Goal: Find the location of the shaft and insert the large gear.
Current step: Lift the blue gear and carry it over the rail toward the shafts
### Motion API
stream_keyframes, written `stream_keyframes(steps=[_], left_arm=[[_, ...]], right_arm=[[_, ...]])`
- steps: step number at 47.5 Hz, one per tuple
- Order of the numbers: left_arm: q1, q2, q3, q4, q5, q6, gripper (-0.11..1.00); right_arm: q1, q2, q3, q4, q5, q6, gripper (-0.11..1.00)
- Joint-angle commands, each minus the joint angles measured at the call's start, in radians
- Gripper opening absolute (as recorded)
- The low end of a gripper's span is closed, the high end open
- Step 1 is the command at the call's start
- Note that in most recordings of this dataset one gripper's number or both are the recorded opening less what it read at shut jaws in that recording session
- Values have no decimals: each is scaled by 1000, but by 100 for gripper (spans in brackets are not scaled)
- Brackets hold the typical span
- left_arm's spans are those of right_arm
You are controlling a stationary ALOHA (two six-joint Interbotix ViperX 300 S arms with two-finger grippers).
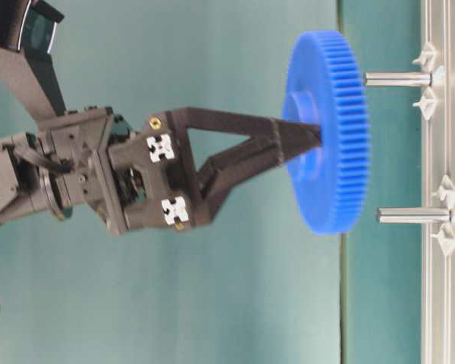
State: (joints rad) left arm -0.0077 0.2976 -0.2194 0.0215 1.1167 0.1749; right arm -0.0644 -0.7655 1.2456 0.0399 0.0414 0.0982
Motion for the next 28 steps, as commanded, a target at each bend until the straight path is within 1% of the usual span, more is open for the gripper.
stream_keyframes(steps=[1, 15, 20, 28], left_arm=[[17, -14, -74, 5, 21, 21, 70], [52, 49, -193, 5, 100, 98, 70], [60, 69, -227, 5, 104, 110, 70], [74, 98, -267, 5, 106, 112, 70]], right_arm=[[-3, 2, -8, 0, -6, 9, -1], [-3, -3, -5, 0, -6, 11, -1], [-3, -5, -5, 0, -6, 11, -1], [-3, -11, -3, 0, -5, 11, -1]])
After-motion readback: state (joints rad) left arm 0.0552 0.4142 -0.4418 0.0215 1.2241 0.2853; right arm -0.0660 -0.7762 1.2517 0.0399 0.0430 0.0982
